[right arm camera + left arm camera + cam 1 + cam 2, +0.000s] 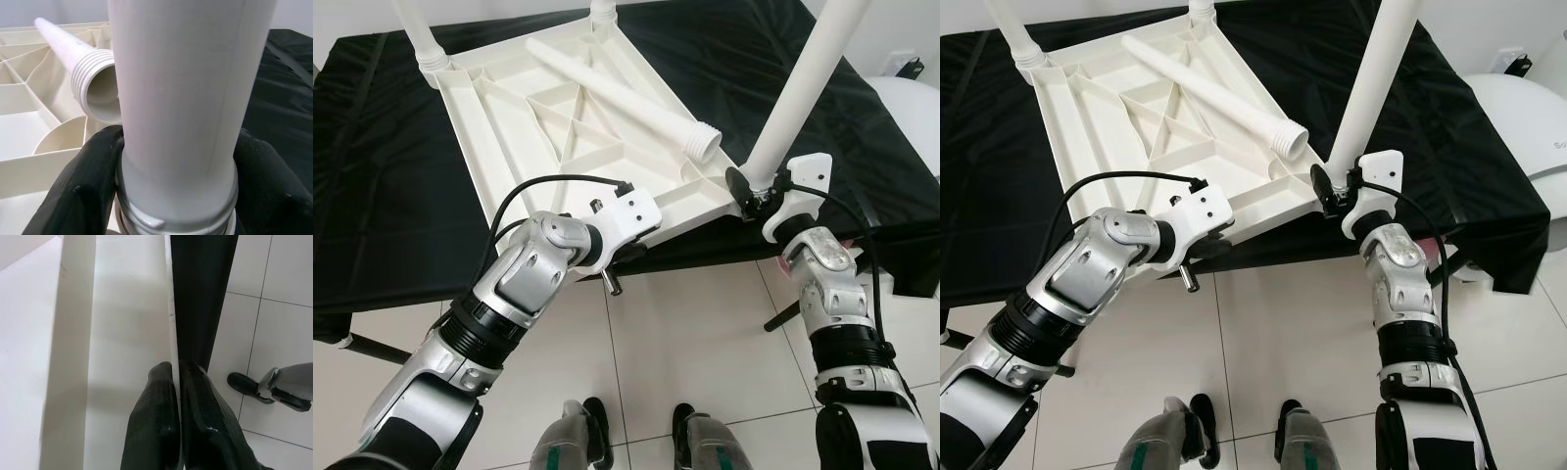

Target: Building children table

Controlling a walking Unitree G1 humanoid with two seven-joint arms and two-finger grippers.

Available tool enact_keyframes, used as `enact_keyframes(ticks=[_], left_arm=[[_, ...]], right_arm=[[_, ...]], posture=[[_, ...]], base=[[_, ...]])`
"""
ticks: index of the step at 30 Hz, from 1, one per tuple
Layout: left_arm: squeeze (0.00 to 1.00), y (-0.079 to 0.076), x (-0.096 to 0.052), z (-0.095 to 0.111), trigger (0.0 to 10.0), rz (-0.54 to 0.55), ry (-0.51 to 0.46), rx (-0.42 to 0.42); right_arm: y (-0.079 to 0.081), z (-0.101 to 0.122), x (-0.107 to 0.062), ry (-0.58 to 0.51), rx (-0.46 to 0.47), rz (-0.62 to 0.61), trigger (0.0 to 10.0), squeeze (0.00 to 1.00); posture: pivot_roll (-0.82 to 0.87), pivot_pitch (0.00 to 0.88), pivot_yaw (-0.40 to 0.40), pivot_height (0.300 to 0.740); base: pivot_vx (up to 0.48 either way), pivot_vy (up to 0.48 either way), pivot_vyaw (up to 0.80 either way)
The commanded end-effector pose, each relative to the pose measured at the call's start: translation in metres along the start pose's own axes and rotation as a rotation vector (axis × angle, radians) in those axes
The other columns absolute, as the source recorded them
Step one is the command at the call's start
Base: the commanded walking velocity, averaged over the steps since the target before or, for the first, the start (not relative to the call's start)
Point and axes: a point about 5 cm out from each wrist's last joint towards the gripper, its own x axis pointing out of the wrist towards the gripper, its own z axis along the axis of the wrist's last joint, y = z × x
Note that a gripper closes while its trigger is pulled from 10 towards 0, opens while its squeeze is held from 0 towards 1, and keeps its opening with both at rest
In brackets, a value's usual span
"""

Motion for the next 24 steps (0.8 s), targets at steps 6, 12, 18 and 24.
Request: enact_keyframes(ticks=[6, 12, 18, 24], left_arm=[[0.00, 0.004, -0.004, 0.008, 10.0, 0.078, -0.017, 0.034], [0.00, 0.004, -0.003, 0.008, 10.0, 0.077, -0.018, 0.035], [0.00, 0.004, -0.003, 0.008, 10.0, 0.077, -0.019, 0.036], [0.00, 0.004, -0.003, 0.009, 10.0, 0.077, -0.021, 0.037]], right_arm=[[0.025, -0.001, 0.002, -0.001, 0.029, 0.012, 10.0, 0.00], [0.032, -0.005, 0.001, 0.017, 0.039, -0.073, 10.0, 0.00], [0.033, -0.006, 0.000, 0.029, 0.034, -0.125, 10.0, 0.00], [0.040, -0.007, 0.000, 0.035, 0.030, -0.160, 10.0, 0.00]], posture=[[-0.10, 0.217, 0.067, 0.740], [-0.10, 0.213, 0.066, 0.740], [-0.10, 0.208, 0.064, 0.740], [-0.10, 0.208, 0.064, 0.740]], base=[[0.000, 0.000, 0.00], [0.000, 0.000, 0.00], [0.000, 0.000, 0.00], [0.000, 0.000, 0.00]])
